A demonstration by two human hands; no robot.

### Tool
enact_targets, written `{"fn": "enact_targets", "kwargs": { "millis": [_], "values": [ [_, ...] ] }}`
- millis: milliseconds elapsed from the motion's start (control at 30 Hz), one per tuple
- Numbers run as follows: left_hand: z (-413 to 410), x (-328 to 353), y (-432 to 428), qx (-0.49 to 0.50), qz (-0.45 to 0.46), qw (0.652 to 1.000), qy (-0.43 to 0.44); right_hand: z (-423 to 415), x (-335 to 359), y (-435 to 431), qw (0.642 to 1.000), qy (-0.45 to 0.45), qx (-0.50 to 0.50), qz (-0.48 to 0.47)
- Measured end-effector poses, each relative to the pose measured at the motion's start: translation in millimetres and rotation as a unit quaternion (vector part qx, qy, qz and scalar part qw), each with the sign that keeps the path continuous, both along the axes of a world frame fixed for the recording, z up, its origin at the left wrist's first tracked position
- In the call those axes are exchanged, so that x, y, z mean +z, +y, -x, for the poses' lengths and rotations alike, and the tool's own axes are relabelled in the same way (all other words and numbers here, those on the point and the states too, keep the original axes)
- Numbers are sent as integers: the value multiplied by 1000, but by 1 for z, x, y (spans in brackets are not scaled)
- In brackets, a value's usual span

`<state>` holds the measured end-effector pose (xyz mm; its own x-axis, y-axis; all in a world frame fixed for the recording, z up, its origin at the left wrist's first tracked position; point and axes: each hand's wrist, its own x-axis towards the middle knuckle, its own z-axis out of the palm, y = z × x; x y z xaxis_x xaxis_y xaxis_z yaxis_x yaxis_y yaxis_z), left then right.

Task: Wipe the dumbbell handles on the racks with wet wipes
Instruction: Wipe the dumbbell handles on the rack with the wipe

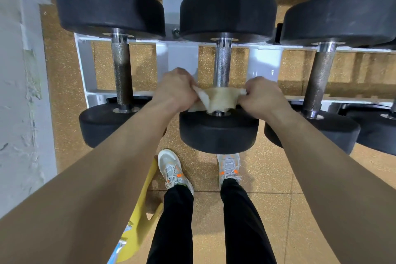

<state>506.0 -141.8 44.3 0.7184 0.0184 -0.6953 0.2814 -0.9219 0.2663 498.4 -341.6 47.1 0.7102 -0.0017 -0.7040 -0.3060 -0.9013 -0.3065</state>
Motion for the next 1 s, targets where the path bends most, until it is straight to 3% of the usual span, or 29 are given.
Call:
{"fn": "enact_targets", "kwargs": {
  "millis": [67,133,267,333,400,567,633,733,800,867,933,1000],
  "values": [
    [11,-9,4,36,-58,997,-25,0,5,4,987,-52,-103,-109],
    [13,-13,2,95,-61,992,-56,3,8,10,977,-77,-131,-148],
    [6,1,-5,135,47,988,-55,5,0,0,987,-59,-143,-38],
    [8,14,-7,185,151,971,-24,4,1,-8,985,-42,-165,18],
    [13,20,-7,230,198,953,-6,4,5,-11,979,-62,-193,25],
    [7,0,-10,286,47,957,-22,-6,16,2,967,-109,-187,-133],
    [-3,-1,-17,282,-5,959,-32,-10,15,10,975,-105,-142,-136],
    [-23,1,-32,340,74,937,-42,-17,6,14,984,-102,-125,-77],
    [-30,8,-35,391,167,904,-46,-20,0,13,980,-89,-169,-58],
    [-27,9,-29,397,210,892,-46,-21,-3,13,971,-89,-215,-51],
    [-18,3,-19,355,173,918,-41,-21,0,16,963,-101,-245,-58],
    [-5,-4,-14,310,74,947,-45,-19,7,21,961,-98,-246,-82]
  ]
}}
